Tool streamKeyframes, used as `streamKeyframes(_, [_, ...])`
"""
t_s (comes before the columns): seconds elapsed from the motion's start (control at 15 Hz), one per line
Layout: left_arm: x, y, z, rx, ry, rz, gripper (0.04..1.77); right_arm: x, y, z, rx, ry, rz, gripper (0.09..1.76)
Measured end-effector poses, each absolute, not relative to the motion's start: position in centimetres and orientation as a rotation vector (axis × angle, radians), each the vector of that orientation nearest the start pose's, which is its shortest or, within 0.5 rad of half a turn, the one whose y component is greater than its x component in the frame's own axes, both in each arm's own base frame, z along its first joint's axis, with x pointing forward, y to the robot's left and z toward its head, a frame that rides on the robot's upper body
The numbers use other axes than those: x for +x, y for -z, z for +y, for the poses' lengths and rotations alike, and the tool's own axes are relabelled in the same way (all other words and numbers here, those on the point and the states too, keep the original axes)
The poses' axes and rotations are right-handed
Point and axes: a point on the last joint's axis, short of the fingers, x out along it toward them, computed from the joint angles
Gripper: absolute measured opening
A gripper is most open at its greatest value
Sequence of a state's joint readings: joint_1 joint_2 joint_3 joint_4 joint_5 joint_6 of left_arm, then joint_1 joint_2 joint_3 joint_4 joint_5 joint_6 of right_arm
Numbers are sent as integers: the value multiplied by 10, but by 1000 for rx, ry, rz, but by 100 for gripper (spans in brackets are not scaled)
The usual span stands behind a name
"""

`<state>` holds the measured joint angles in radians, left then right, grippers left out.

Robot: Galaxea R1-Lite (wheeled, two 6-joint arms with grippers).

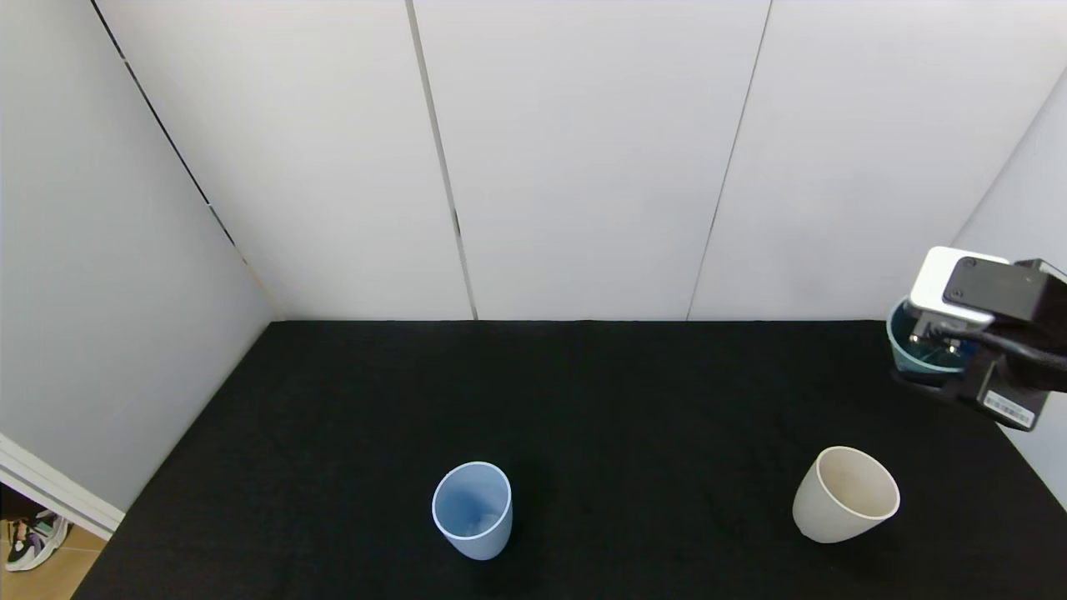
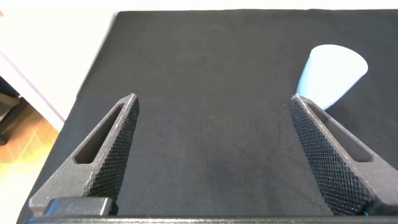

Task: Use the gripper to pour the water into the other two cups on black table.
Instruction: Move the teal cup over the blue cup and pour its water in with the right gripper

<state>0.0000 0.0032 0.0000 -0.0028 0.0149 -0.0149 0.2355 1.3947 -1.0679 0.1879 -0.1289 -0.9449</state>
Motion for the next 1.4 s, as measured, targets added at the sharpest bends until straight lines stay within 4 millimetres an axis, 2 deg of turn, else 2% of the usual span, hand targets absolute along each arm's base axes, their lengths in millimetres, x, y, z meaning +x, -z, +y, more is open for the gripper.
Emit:
streamKeyframes(0.2, [-23, -76, 0, -15, -15, 0, 172, 230, -282, 105, -920, -425, 330, 123])
streamKeyframes(0.47, [-23, -76, 0, -15, -15, 0, 172, 247, -279, 203, -884, -482, 293, 123])
streamKeyframes(0.6, [-23, -76, 0, -15, -15, 0, 172, 250, -265, 251, -860, -508, 297, 123])
streamKeyframes(0.87, [-23, -76, 0, -15, -15, 0, 172, 257, -228, 324, -873, -539, 311, 123])
streamKeyframes(1.2, [-23, -76, 0, -15, -15, -1, 172, 253, -182, 393, -1017, -543, 277, 123])
streamKeyframes(1.4, [-23, -76, 0, -15, -15, 0, 172, 248, -156, 414, -1193, -522, 263, 123])
